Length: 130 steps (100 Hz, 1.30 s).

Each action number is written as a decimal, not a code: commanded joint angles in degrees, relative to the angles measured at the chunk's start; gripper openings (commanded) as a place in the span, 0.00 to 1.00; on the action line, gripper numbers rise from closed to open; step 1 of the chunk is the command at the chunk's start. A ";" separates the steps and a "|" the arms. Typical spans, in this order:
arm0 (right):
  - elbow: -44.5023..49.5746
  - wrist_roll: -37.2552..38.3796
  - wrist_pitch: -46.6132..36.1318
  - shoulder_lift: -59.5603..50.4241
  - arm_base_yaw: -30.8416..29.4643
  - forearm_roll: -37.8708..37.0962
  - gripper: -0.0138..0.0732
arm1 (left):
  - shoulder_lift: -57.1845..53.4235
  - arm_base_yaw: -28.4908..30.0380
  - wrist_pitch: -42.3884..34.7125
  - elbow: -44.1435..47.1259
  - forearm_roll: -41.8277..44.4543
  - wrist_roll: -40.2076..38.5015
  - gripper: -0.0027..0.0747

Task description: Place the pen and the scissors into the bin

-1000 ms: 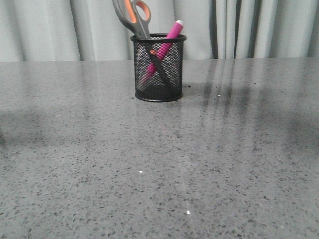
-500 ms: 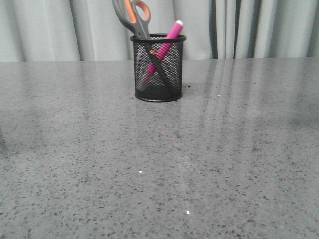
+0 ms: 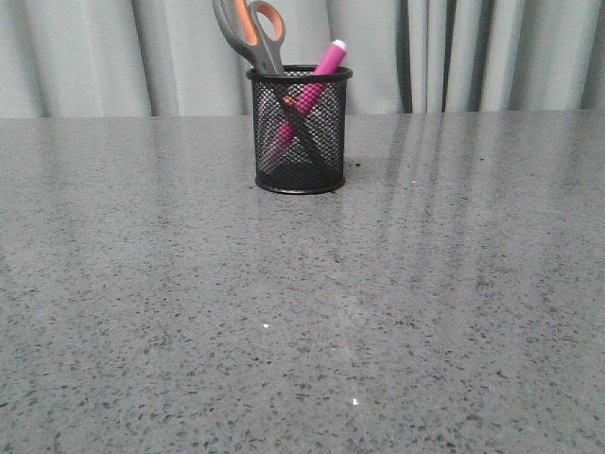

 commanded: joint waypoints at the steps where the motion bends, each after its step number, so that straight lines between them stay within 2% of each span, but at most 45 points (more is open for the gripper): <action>1: 2.01 -0.54 -5.23 -4.47 -0.42 0.62 0.08 | -4.59 0.15 -0.92 -0.35 -3.13 -0.49 0.01; 21: 3.52 -0.54 -4.94 -10.38 -0.42 1.08 0.08 | -9.60 0.15 -1.03 1.11 -4.01 -0.49 0.01; 130: 3.52 -0.54 -3.12 -10.37 -0.42 1.08 0.08 | -9.60 0.15 -0.78 1.11 -4.13 -0.49 0.01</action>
